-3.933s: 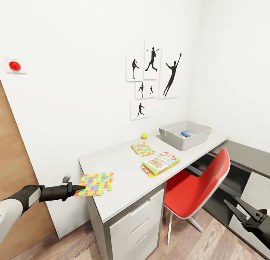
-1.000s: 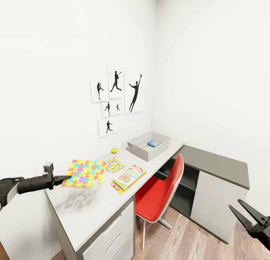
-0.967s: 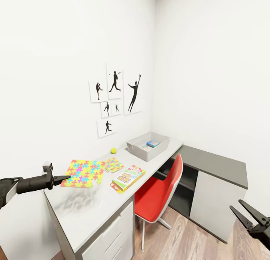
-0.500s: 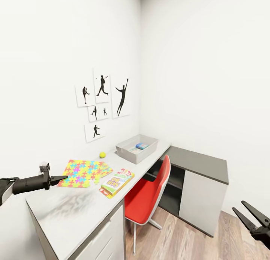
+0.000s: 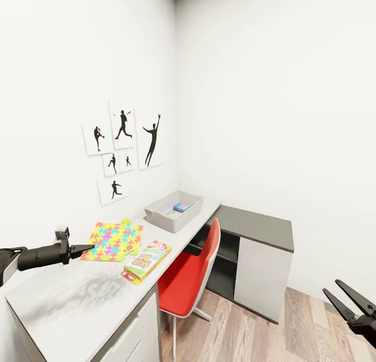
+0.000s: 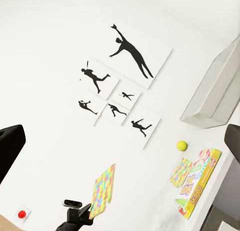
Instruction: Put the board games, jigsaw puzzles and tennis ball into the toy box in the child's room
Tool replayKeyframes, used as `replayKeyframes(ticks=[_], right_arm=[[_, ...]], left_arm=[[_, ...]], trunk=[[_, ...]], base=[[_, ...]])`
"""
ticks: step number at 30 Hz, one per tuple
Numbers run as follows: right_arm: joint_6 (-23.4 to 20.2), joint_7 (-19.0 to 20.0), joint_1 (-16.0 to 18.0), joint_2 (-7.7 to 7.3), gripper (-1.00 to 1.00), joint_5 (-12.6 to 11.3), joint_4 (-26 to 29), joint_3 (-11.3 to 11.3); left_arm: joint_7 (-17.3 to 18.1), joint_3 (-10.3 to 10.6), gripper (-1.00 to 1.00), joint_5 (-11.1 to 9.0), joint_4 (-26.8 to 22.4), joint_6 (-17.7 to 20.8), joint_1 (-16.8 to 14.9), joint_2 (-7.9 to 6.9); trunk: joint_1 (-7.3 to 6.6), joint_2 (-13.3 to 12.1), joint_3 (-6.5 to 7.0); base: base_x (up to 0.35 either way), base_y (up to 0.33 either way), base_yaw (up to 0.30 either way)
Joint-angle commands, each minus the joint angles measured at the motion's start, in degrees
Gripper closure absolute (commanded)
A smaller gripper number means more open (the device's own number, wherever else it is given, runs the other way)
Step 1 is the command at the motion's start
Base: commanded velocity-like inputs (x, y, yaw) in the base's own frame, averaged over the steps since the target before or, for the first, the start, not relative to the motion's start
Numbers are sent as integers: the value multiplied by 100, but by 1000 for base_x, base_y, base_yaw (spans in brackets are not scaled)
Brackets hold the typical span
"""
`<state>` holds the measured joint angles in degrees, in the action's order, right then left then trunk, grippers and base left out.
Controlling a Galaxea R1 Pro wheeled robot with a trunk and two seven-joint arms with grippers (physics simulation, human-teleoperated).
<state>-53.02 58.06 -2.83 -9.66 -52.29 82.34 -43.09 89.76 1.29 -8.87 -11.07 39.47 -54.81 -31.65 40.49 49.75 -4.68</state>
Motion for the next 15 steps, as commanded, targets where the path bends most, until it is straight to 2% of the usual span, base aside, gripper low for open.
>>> replayKeyframes(ticks=[1, 15], right_arm=[[-24, 5, 2, -1, -100, -8, 2, -2], [-16, 4, 2, 3, -100, -6, 2, 2]], left_arm=[[24, 13, 100, -10, 0, 61, -3, -3], [24, 9, 100, -9, 0, 53, -3, -3]], trunk=[[-21, -36, 18], [-329, -598, 363]], base=[[0, 0, -223], [0, 0, -223]])
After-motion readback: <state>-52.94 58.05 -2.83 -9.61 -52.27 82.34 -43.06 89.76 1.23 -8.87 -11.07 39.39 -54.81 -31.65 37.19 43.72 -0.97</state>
